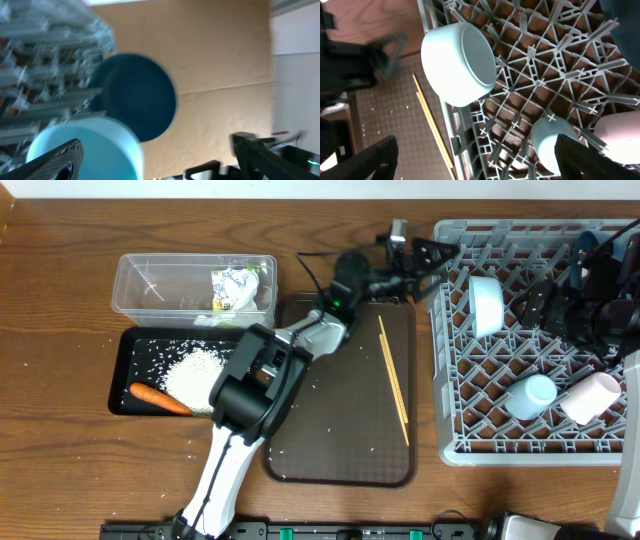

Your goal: Sort waste into correct bins and load items into the dishwasher rack

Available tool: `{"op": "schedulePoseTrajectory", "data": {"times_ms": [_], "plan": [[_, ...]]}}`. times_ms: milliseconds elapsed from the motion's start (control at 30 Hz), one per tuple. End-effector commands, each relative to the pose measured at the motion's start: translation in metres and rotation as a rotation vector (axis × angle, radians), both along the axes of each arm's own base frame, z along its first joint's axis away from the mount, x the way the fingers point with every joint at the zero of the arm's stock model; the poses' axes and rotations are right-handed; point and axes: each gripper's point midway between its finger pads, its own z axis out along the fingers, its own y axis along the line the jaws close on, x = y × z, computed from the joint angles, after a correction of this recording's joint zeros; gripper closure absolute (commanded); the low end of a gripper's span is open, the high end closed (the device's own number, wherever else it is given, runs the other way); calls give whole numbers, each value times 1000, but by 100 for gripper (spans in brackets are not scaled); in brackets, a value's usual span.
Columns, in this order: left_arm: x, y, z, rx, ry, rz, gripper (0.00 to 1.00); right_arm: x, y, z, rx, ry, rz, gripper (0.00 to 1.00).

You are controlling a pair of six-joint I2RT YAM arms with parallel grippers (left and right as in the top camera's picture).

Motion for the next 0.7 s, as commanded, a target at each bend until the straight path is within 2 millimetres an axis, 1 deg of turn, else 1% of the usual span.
{"op": "schedulePoseTrajectory", "data": {"times_ms": [0, 67, 100, 200, 233, 267, 333, 367, 400, 433, 467, 500, 567, 633, 667], "plan": [[10, 21, 17, -26, -45, -11, 2, 0, 11, 9, 15, -43, 86, 8], [15, 37, 28, -23, -68, -17, 2, 1, 26, 13, 60, -70, 166, 10], [17, 45, 37, -26, -86, -12, 2, 1, 32, 15, 81, -79, 189, 11], [25, 72, 77, -29, -182, 49, 2, 0, 54, 21, 166, -99, 254, 13], [28, 81, 89, -4, -216, 76, 2, -2, 65, 23, 196, -103, 284, 14], [30, 88, 98, 32, -248, 102, 2, -2, 71, 24, 206, -103, 301, 15], [35, 106, 110, 155, -295, 175, 2, -5, 88, 25, 214, -100, 353, 16], [37, 116, 111, 235, -304, 222, 2, -6, 99, 25, 215, -97, 385, 16], [39, 131, 110, 337, -318, 283, 2, -8, 110, 25, 211, -96, 420, 16], [38, 150, 110, 459, -337, 350, 2, -9, 126, 23, 199, -91, 466, 17], [37, 164, 109, 532, -340, 388, 2, -10, 131, 23, 193, -90, 480, 17], [35, 181, 107, 615, -326, 433, 2, -12, 141, 19, 172, -80, 506, 19], [26, 221, 103, 775, -286, 517, 2, -13, 152, 8, 106, -38, 509, 23], [15, 256, 99, 897, -240, 570, 2, -13, 159, -10, 11, 21, 482, 27], [6, 278, 95, 973, -208, 596, 2, -13, 161, -20, -31, 48, 463, 30]]}}
